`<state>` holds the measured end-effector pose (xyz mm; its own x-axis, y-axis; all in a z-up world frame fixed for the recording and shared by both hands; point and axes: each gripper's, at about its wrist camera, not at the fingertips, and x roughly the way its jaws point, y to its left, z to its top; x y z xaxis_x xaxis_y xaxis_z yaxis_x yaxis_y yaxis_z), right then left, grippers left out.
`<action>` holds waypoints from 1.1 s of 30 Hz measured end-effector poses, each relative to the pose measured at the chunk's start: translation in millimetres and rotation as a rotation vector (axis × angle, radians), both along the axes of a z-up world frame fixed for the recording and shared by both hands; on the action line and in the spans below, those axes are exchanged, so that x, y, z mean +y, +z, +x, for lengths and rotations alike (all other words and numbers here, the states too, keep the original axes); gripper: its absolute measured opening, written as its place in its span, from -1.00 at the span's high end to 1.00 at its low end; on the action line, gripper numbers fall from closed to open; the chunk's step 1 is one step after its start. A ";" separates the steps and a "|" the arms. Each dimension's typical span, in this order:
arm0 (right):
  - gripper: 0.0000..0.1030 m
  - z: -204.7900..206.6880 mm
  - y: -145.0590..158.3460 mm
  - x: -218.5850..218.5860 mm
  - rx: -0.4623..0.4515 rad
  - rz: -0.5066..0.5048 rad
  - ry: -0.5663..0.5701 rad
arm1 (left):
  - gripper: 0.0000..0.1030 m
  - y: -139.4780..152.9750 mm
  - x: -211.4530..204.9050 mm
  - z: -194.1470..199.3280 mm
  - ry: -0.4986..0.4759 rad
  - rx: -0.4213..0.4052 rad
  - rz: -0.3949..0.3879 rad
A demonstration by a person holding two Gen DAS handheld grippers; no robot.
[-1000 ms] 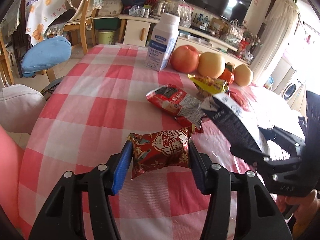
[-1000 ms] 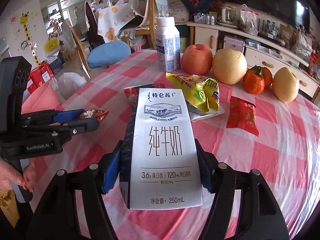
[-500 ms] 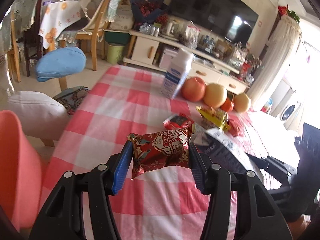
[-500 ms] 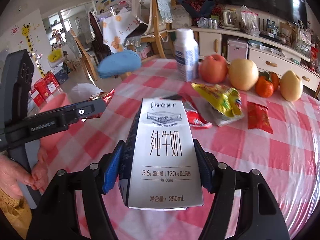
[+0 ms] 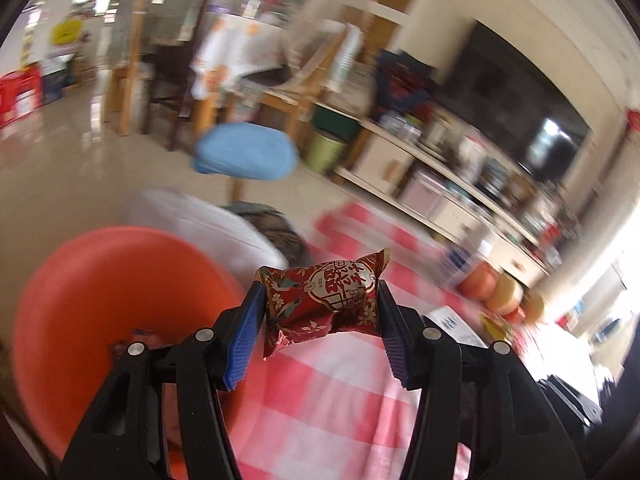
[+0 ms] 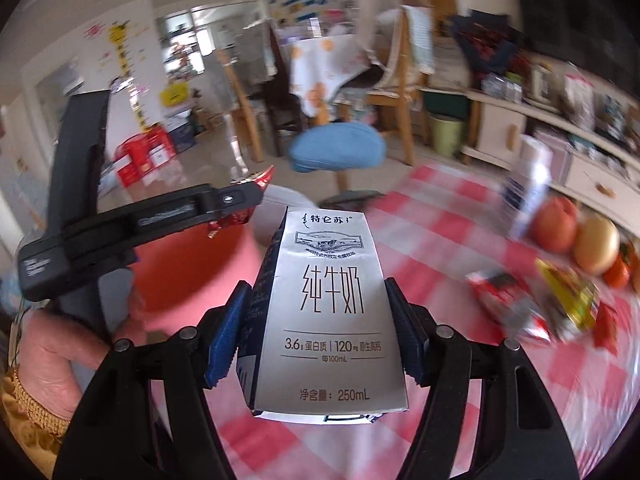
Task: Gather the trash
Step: 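Lift the red wrapper with left tool while right tool lifts the milk carton toward the bucket, then open left tool over the pink bucket while right tool drops the milk carton in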
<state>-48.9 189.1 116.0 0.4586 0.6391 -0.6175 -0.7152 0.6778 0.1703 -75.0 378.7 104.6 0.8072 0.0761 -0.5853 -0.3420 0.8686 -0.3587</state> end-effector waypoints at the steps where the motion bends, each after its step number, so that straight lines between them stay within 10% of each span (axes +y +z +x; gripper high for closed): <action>1: -0.30 -3.1 2.4 14.6 -0.008 -0.005 0.026 | -0.09 0.4 13.4 -4.3 0.049 0.007 0.004; 18: -0.40 -21.0 -25.6 162.6 -0.014 -0.146 0.201 | -0.30 -13.7 117.3 -33.5 0.354 0.110 -0.055; 33: -0.82 -23.1 -28.8 65.3 -0.025 -0.086 0.005 | -0.73 -9.6 81.3 -16.2 0.268 0.113 0.016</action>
